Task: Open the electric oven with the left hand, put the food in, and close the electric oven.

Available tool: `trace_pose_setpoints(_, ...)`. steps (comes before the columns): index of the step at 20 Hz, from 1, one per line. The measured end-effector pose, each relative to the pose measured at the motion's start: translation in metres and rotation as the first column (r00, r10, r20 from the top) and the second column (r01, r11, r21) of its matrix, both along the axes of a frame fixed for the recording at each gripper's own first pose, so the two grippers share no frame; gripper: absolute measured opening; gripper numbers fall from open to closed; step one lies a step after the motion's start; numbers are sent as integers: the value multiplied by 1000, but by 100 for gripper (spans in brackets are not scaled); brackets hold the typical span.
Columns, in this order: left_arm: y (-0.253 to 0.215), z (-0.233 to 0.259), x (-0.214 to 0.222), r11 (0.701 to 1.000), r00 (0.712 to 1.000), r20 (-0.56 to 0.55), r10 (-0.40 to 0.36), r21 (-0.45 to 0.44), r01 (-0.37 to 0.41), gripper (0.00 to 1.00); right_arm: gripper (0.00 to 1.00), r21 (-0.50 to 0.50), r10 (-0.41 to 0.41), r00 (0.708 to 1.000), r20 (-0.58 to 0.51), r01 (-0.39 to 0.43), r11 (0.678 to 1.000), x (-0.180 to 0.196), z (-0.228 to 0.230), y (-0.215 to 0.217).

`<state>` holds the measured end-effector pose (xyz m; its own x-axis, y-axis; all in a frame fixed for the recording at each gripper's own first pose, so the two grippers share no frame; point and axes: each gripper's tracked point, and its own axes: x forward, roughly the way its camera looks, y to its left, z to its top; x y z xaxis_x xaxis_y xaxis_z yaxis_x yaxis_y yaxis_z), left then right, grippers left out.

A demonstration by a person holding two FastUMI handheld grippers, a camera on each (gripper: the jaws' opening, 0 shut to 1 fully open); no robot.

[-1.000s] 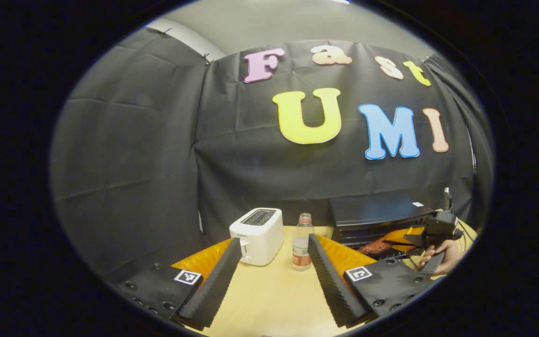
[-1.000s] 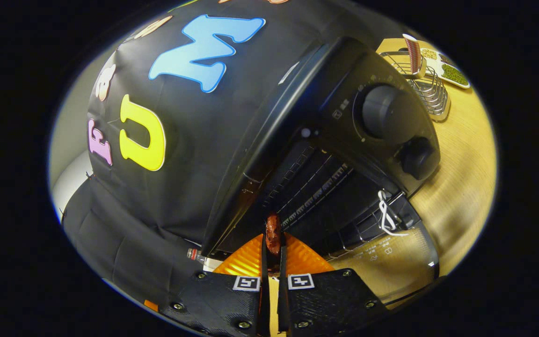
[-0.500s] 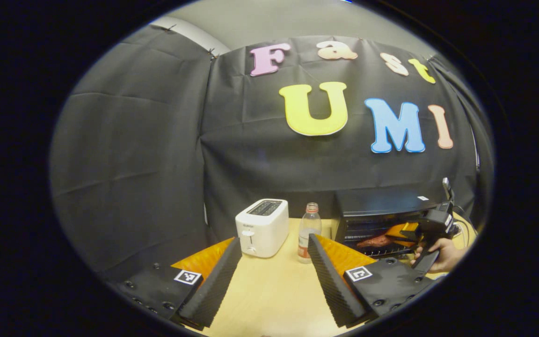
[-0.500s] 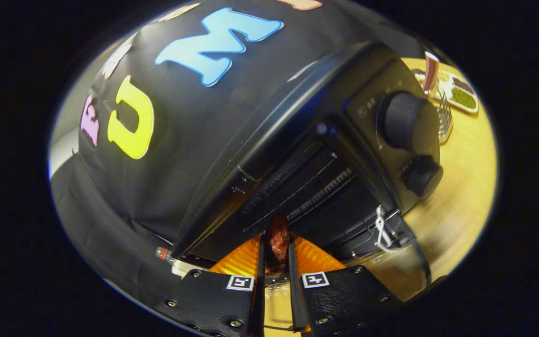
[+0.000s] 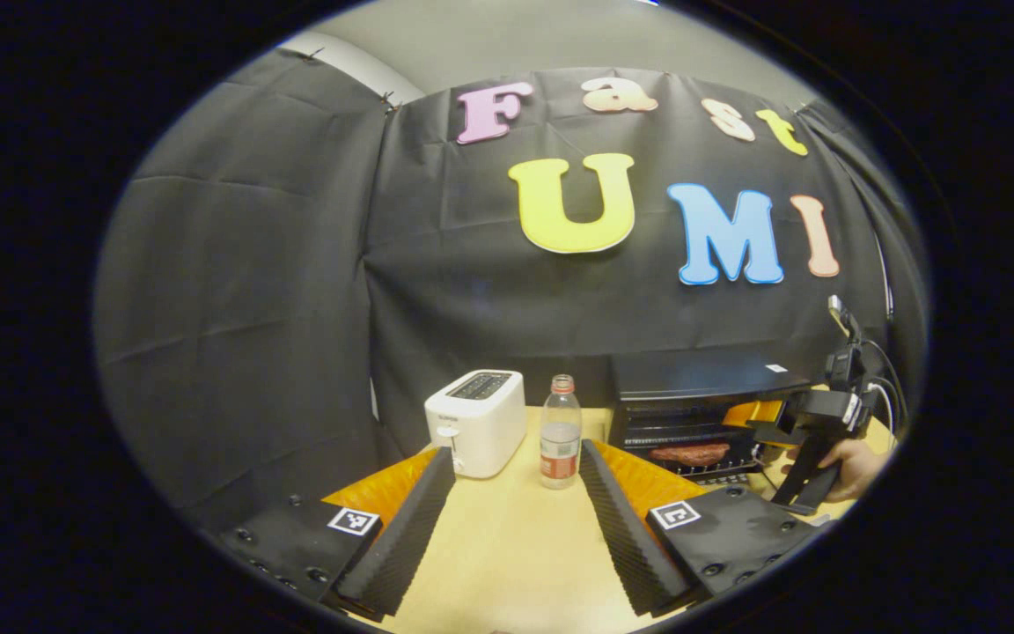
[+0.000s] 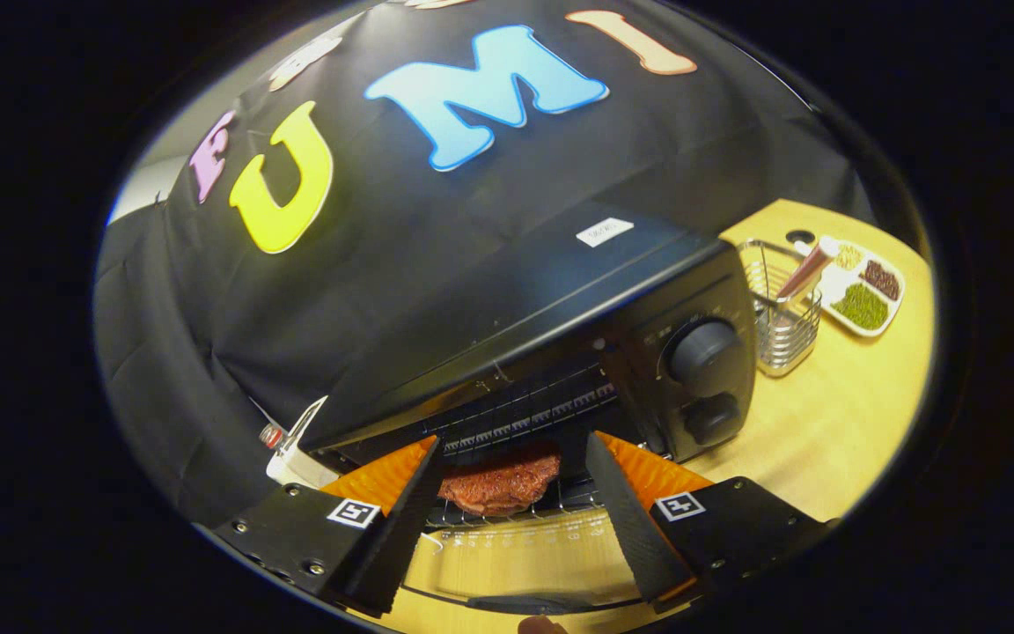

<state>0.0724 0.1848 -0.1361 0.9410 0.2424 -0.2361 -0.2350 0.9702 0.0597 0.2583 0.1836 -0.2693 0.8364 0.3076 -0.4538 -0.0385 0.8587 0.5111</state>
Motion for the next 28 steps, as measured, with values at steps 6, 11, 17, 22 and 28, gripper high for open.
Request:
trace_pose_setpoints(6, -49, -13, 2, 995, 996, -23, -90, -35, 89, 100, 98, -112, 71, 994, 83, -61, 992, -56, 43, -28)
trace_pose_setpoints(11, -94, -42, 2, 984, 983, -74, -168, -76, 162, 100, 98, -184, 67, 984, 163, -36, 982, -99, 81, -67)
trace_pose_setpoints(17, -149, -100, 5, 956, 946, -185, -266, -173, 235, 96, 97, -302, 30, 965, 260, 52, 952, -139, 115, -124)
trace_pose_setpoints(22, -179, -140, 12, 939, 913, -266, -311, -233, 252, 96, 98, -354, -17, 946, 324, 138, 925, -167, 143, -162)
trace_pose_setpoints(28, -209, -195, 23, 925, 846, -395, -360, -268, 268, 94, 98, -461, -39, 919, 391, 232, 857, -187, 165, -197)
